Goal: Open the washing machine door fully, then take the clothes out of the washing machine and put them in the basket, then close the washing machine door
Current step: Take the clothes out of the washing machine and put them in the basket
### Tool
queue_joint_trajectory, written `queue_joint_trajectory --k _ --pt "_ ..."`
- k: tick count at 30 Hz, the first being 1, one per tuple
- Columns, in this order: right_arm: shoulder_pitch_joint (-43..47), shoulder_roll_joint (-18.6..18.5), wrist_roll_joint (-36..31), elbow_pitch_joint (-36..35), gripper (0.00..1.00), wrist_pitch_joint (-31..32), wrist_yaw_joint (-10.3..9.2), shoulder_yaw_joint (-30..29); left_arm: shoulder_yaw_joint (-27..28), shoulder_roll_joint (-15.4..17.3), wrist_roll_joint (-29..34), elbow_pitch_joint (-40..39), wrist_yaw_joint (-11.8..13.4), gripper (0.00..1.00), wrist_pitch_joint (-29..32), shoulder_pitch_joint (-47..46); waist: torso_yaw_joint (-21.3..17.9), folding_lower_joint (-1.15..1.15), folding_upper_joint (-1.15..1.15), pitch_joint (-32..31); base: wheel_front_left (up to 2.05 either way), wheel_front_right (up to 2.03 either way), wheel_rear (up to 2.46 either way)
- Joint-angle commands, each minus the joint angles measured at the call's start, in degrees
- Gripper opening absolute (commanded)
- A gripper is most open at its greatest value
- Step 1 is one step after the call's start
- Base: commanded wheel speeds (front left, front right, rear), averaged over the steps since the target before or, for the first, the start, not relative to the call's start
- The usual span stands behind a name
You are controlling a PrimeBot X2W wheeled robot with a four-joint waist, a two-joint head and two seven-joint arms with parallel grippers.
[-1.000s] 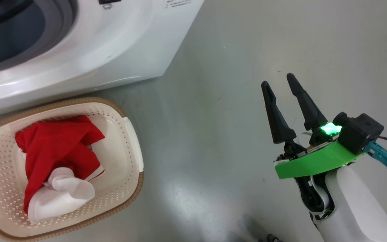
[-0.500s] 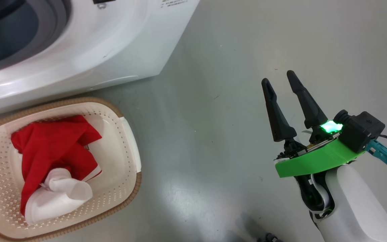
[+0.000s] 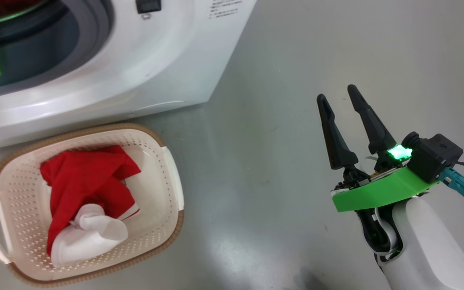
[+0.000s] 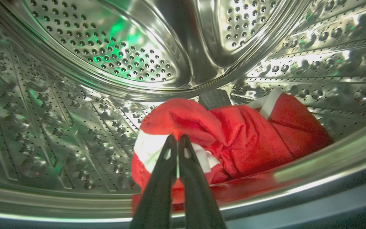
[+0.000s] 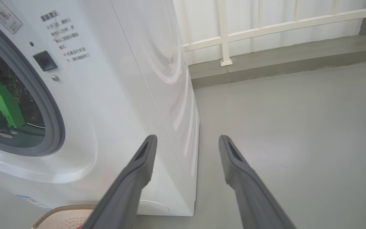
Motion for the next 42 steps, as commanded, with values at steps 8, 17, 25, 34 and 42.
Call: queue_joint_trajectory --k 8,17,25,34,42 --pt "1.95 0.14 -1.81 -0.71 1.00 -0.36 0.36 -0.16 3.79 -0.03 -4.86 -9.22 -2.62 0.00 -1.88 5.75 2.39 0.00 0.00 -2.90 0.00 0.00 0.00" --pt "3.50 0.02 -2.96 -0.14 1.00 -0.36 0.36 -0.97 8.21 -2.95 -8.73 -22.46 -4.44 0.00 -1.91 14.02 3.97 0.00 0.00 -6.01 0.00 0.00 0.00" --pt "5.01 -0.80 -3.03 0.07 1.00 -0.36 0.36 -1.31 10.95 -5.30 -9.06 -31.97 -6.18 0.00 -1.91 20.81 5.02 0.00 0.00 -9.00 0.00 0.00 0.00" --pt "7.38 -2.42 -2.98 0.31 1.00 -0.36 0.36 -1.95 13.21 -9.12 -7.27 -43.96 -7.93 0.00 -1.91 30.75 6.50 0.00 0.00 -13.13 0.00 0.00 0.00" --pt "9.53 -3.64 -2.98 0.43 1.00 -0.36 0.36 -2.48 14.73 -11.27 -6.67 -52.74 -8.98 0.00 -1.92 37.88 7.60 0.00 0.00 -16.41 0.00 0.00 0.00"
